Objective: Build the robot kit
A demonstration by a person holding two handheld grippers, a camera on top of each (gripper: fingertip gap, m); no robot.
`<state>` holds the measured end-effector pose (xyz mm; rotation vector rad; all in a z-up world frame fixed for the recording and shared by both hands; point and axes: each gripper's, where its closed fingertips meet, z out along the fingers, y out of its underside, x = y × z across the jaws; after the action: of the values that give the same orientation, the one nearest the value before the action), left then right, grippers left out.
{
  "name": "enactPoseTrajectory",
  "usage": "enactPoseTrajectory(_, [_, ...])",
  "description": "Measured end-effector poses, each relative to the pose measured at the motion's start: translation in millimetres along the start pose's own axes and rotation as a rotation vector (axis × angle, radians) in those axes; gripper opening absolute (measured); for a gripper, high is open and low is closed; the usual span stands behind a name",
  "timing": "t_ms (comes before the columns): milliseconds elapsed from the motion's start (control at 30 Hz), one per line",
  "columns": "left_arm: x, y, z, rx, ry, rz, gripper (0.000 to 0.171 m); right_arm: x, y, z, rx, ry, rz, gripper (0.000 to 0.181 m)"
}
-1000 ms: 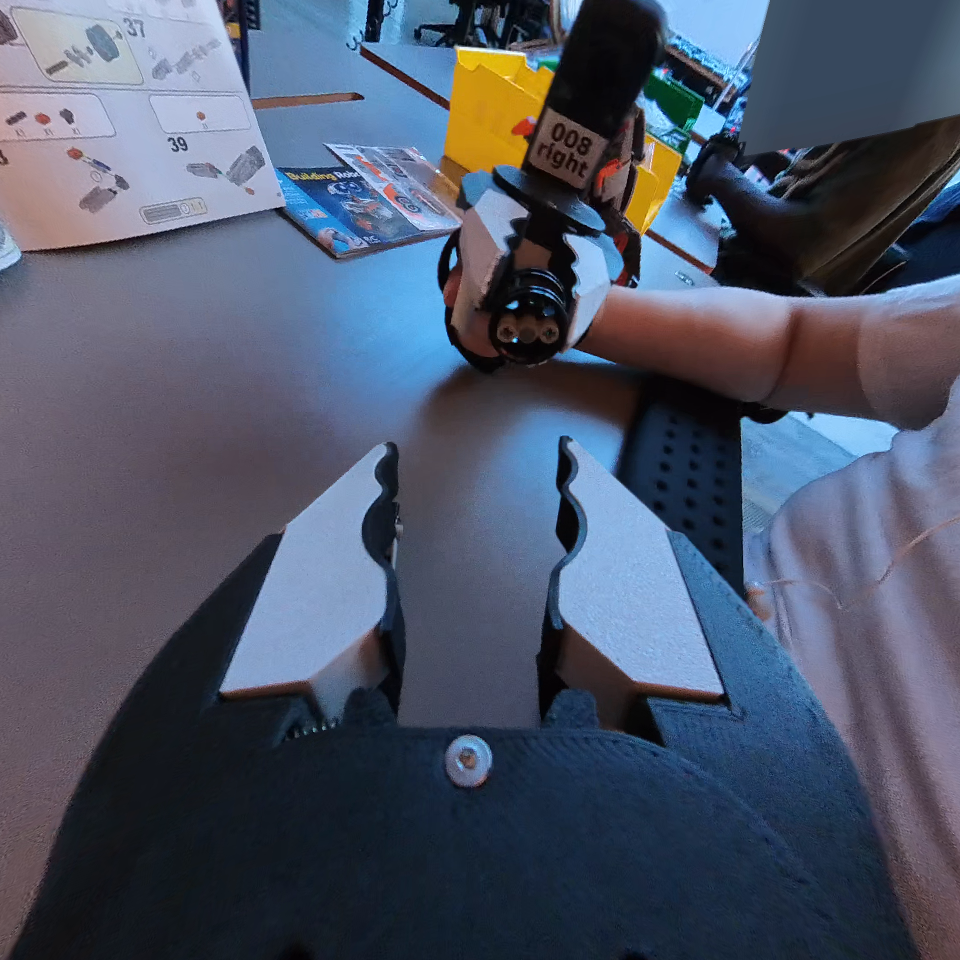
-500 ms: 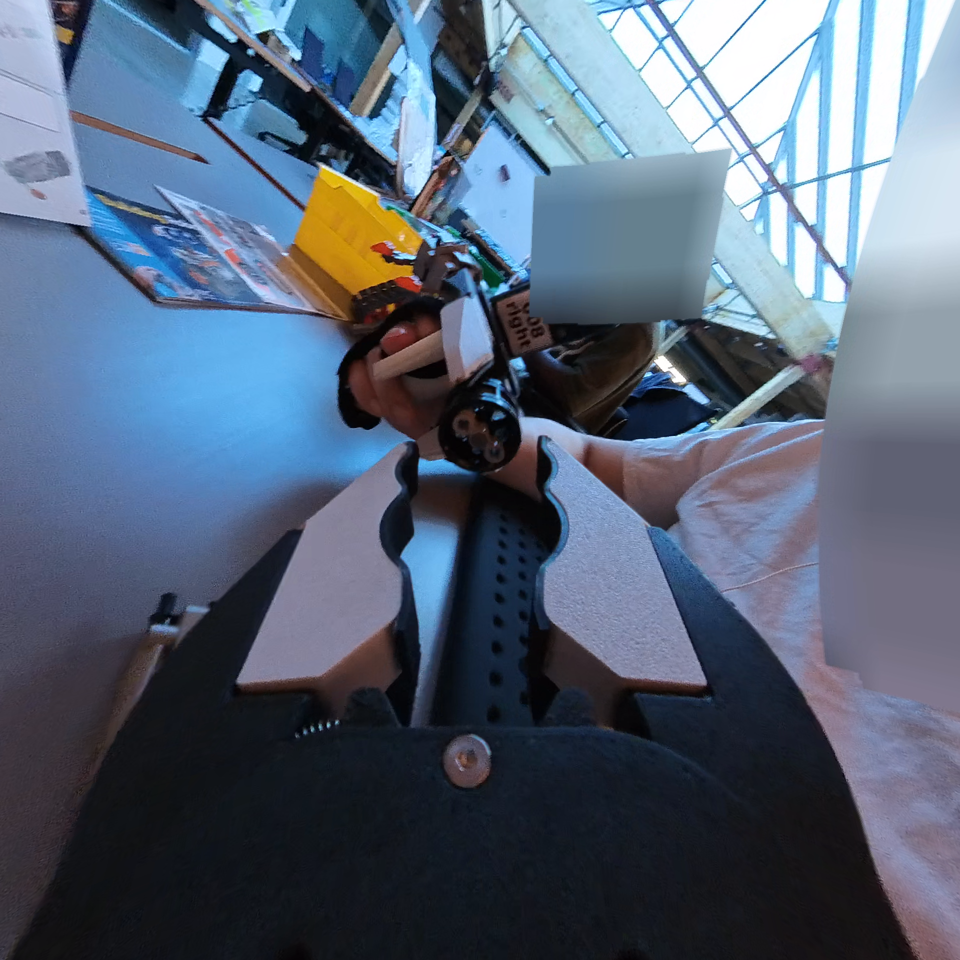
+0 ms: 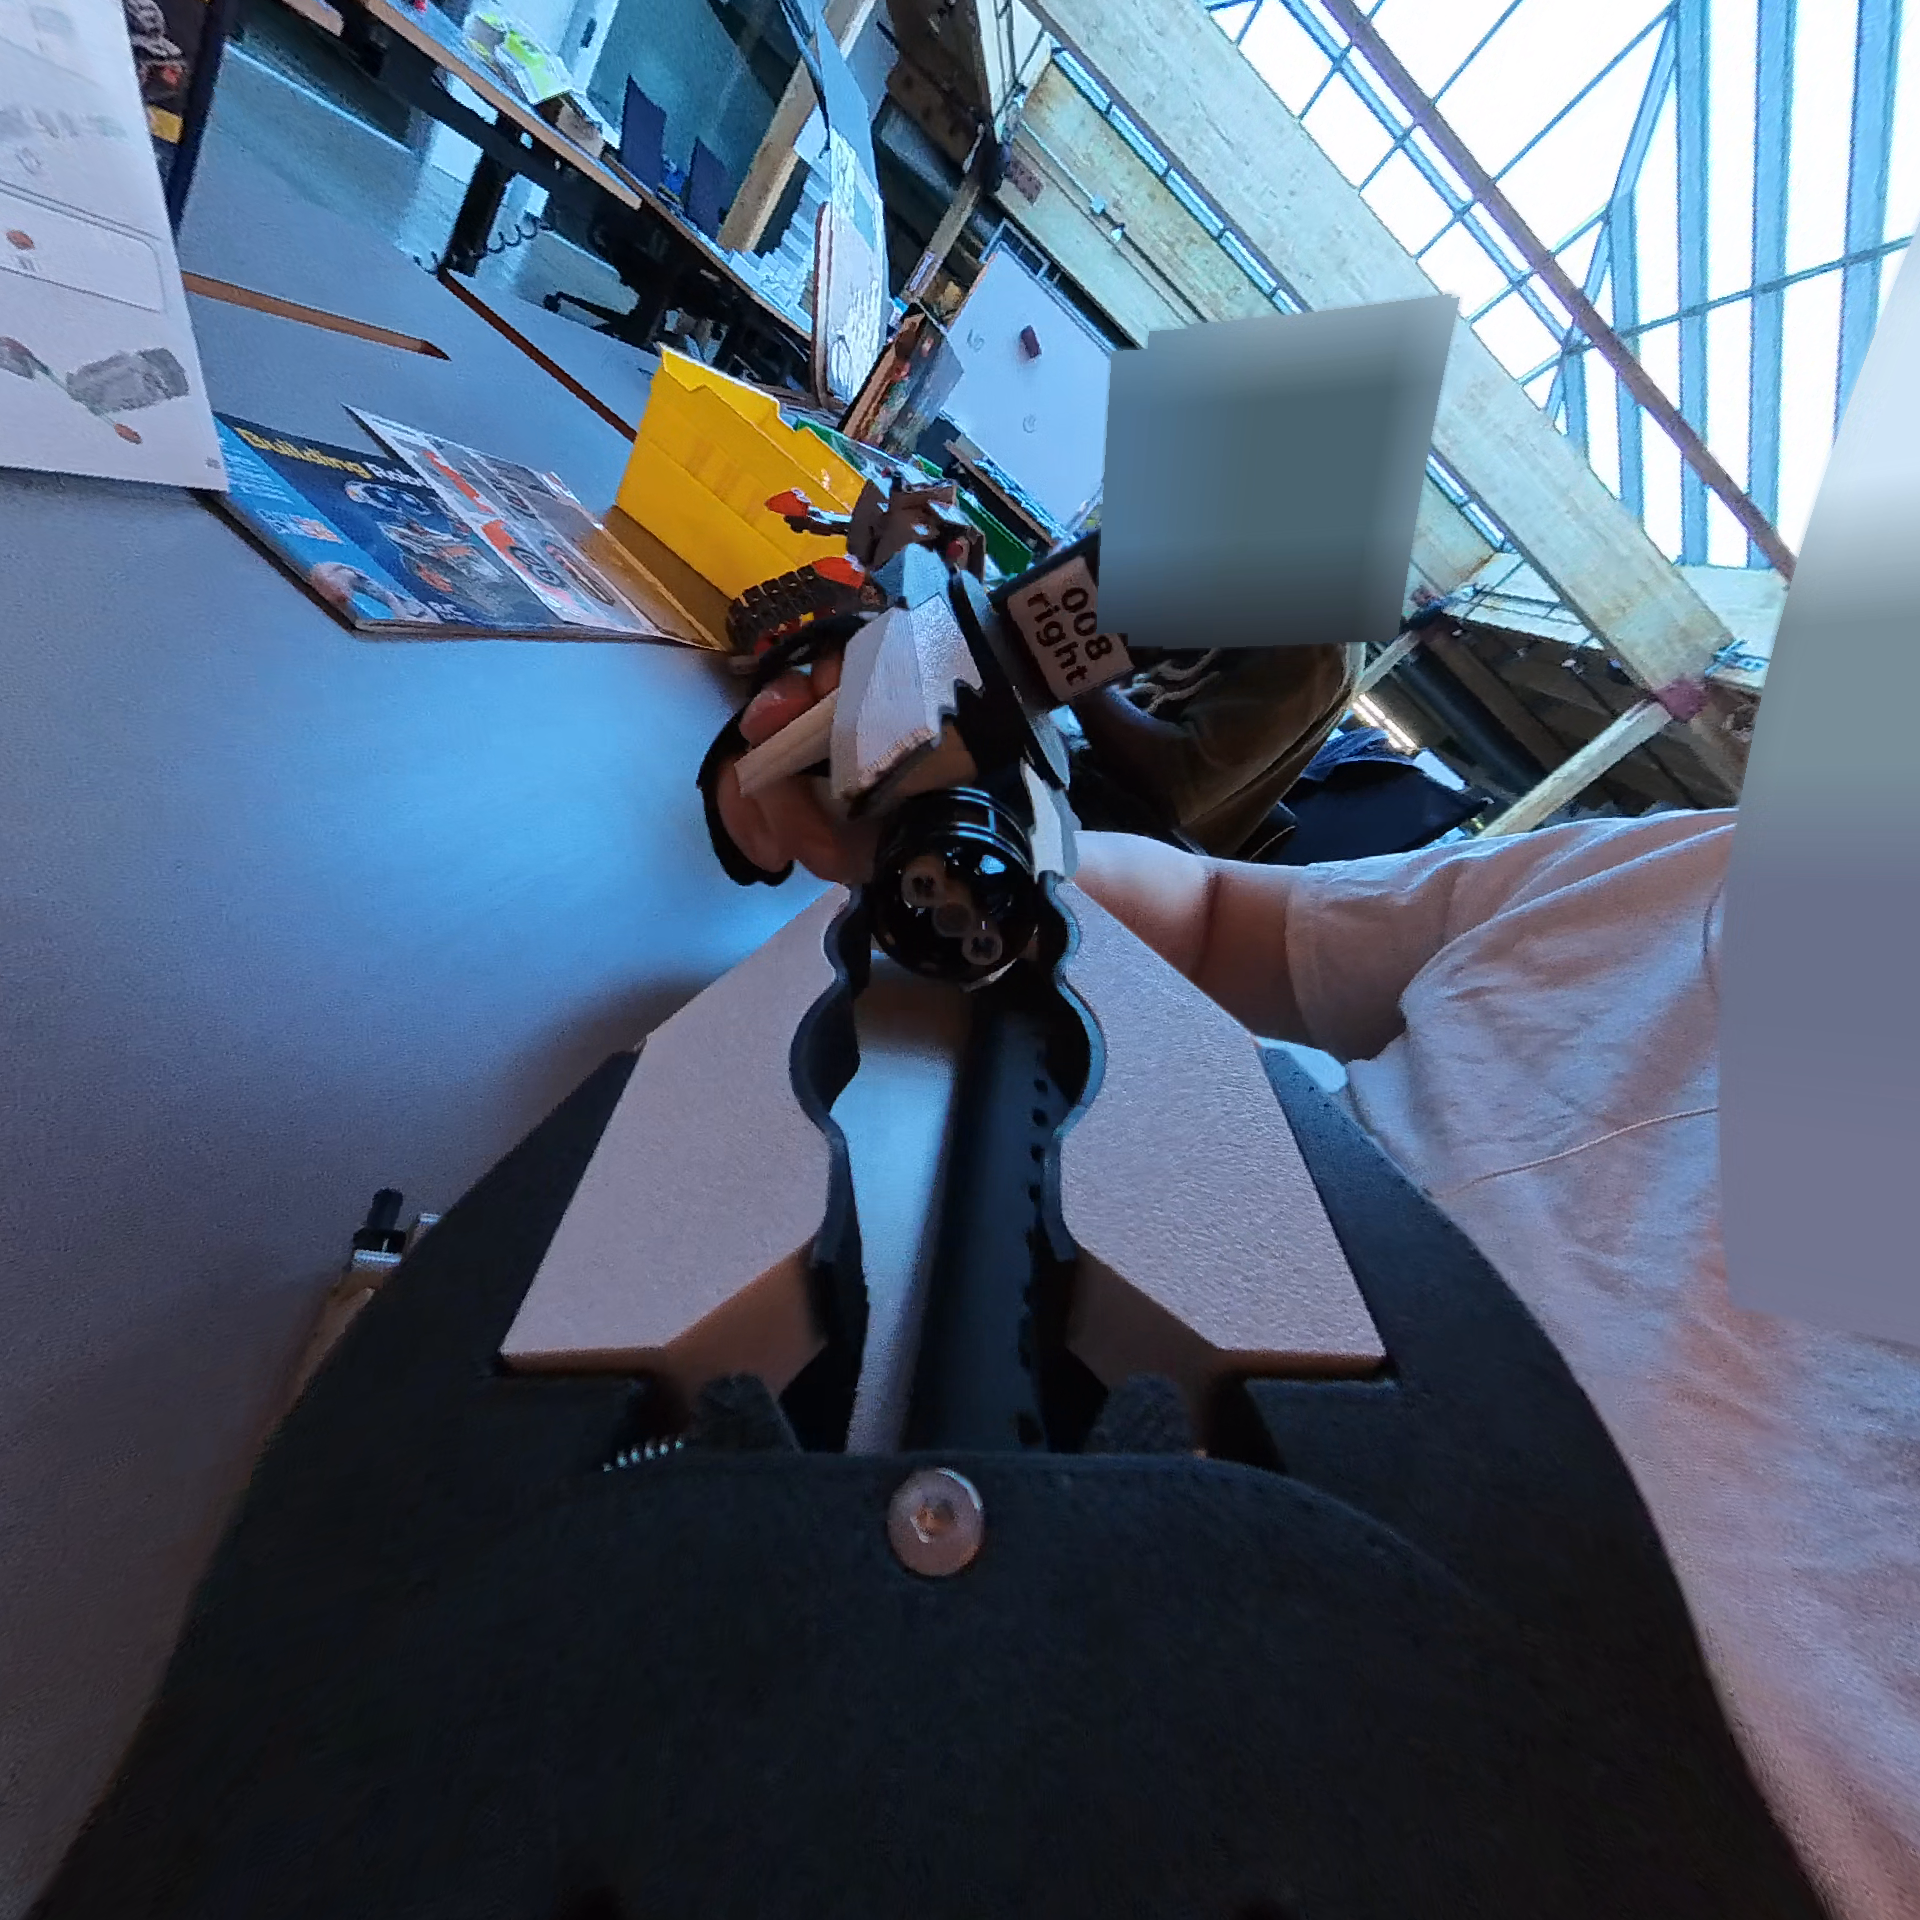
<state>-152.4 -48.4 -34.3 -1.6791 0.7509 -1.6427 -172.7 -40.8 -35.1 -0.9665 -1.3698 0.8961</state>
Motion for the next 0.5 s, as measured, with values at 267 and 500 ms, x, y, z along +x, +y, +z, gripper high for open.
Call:
enactPoseTrajectory(267, [-2.2, 2.6, 0.3, -0.008, -0.019, 0.011, 0.029, -4.7, 5.3, 2.3, -0.076, -0.033, 0.091, 0.032])
enactPoseTrajectory(500, [-7.7, 1.6, -3.4, -0.006, -0.073, 0.055, 0.050, -3.7, 14.3, 3.4, -0.124, -0.033, 0.093, 0.032])
